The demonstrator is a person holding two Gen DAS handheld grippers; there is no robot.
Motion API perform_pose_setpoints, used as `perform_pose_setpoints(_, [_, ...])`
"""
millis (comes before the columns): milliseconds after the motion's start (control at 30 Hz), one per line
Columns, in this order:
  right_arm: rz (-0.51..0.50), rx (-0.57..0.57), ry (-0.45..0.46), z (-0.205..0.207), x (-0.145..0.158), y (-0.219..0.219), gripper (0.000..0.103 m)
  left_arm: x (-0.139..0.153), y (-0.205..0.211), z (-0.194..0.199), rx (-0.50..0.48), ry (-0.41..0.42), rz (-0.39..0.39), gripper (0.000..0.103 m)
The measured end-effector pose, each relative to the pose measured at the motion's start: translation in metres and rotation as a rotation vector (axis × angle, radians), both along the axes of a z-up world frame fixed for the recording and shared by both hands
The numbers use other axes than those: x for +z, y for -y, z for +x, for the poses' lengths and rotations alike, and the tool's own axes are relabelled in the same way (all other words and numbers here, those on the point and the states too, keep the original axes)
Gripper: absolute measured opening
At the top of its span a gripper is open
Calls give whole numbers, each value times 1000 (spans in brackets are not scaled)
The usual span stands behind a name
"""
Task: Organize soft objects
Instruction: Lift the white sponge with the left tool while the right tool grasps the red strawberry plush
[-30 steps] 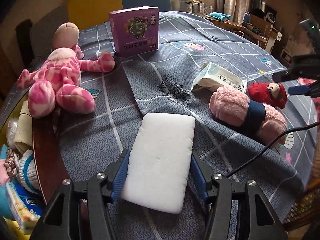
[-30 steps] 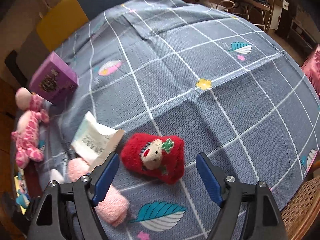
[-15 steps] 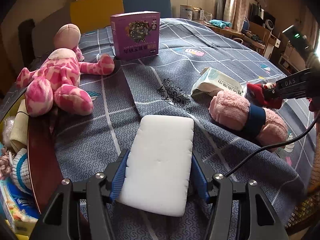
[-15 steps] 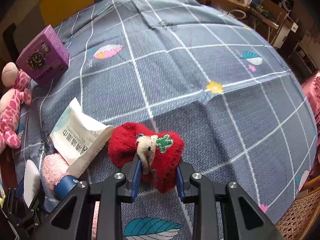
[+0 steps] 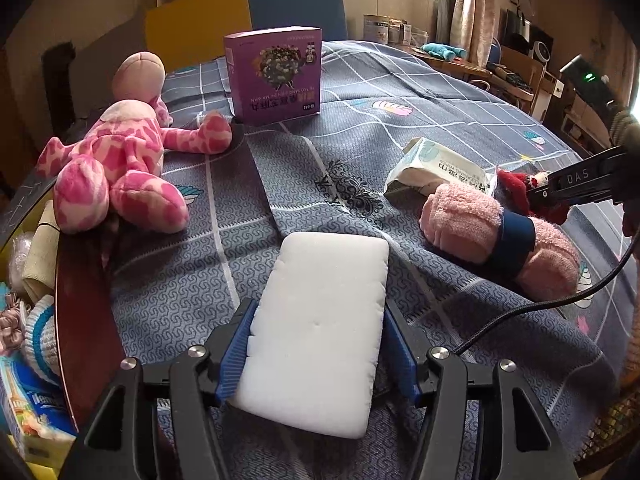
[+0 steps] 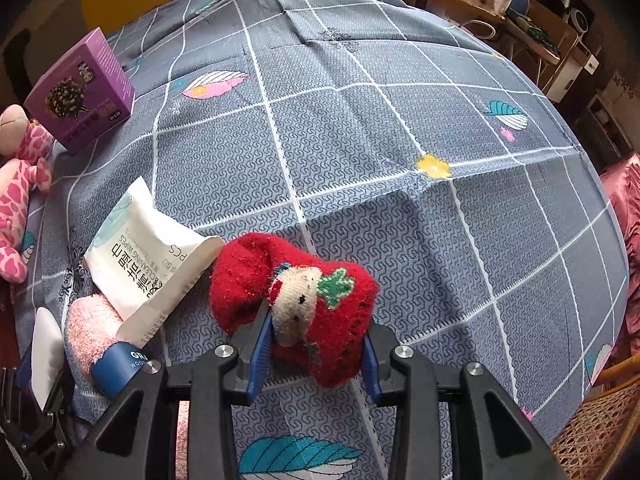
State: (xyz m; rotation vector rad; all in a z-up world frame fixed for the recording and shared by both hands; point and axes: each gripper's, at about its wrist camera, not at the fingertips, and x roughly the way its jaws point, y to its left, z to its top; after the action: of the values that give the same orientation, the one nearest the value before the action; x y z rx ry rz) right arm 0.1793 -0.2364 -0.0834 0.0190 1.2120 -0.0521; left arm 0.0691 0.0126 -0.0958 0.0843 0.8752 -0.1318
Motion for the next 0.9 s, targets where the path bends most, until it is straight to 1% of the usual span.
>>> perform_pose_setpoints(400, [-49,40,11,2,0,-6,40,-1,2,-1,17,22,10,63])
perform_pose_setpoints(467, [-57,46,14,2,0,-8,39,0,2,0,19,18,10,63])
perform_pose_setpoints(567, [-69,56,20,-1,-1,-10,39,3,0,0,24,3,4,59])
perform_pose_setpoints(633, [-77,62,23,-2,-1,-11,39,10,-1,-3,29,4,-23,58])
perform_pose_setpoints(800, [-78,66,22,-2,0,-11,39,37,-6,-13,42,60,-65,58])
perform_pose_setpoints(900, [-78,66,23,-2,0,-11,39,55,-11,-18,56,90,-76,58])
